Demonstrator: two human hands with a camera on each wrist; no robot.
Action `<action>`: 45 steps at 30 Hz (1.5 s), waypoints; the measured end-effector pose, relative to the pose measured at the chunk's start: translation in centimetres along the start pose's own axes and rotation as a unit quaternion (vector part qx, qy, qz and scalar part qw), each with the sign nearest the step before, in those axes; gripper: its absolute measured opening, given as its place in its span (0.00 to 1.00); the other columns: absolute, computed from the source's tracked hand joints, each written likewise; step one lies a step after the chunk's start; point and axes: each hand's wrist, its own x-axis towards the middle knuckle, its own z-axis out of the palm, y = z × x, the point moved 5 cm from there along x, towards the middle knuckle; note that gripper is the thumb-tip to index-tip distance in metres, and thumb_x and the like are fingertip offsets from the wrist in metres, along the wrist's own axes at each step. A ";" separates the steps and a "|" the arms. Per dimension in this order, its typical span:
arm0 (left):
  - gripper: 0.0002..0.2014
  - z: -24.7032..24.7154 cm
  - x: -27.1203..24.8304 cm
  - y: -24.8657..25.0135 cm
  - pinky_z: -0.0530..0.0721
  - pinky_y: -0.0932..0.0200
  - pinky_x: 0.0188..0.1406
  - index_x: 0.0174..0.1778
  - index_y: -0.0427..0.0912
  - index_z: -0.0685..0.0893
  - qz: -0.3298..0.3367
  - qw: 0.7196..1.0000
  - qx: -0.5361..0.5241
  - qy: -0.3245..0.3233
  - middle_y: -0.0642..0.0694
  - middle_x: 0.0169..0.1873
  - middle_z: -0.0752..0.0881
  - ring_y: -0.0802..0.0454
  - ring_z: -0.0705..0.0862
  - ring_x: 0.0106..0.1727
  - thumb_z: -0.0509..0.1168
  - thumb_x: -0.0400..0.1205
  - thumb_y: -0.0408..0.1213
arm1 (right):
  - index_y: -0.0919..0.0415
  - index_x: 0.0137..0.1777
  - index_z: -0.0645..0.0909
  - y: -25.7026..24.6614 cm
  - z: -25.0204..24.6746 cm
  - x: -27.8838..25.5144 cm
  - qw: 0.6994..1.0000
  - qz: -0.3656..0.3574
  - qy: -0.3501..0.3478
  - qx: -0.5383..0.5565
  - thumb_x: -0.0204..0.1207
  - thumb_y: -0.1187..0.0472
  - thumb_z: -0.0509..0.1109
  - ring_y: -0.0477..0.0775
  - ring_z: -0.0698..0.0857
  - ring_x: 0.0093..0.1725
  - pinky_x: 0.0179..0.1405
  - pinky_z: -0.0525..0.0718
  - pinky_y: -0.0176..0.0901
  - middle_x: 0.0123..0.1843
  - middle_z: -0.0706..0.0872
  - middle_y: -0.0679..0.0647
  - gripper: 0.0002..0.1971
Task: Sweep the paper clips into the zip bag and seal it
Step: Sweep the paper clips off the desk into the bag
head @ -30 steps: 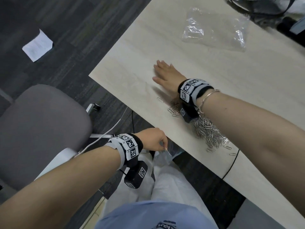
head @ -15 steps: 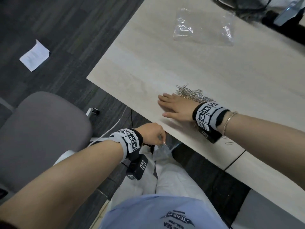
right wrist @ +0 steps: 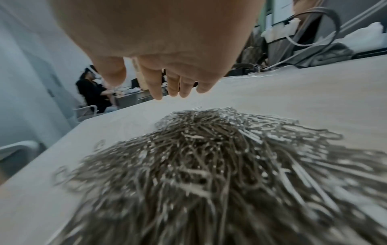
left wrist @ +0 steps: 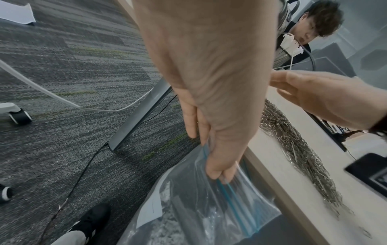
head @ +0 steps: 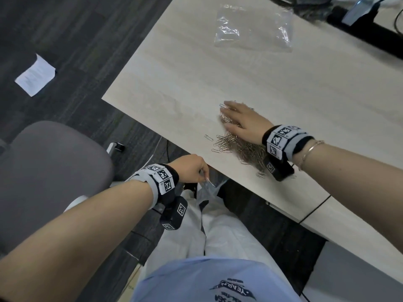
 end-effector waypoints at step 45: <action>0.06 0.9 0.8 -1.5 0.84 0.49 0.50 0.44 0.47 0.90 0.115 0.991 0.064 -0.003 0.47 0.45 0.89 0.49 0.85 0.46 0.68 0.75 0.36 | 0.55 0.83 0.50 1.1 4.2 -1.7 0.967 0.244 0.072 0.019 0.84 0.42 0.41 0.56 0.44 0.84 0.80 0.36 0.59 0.85 0.47 0.56 0.30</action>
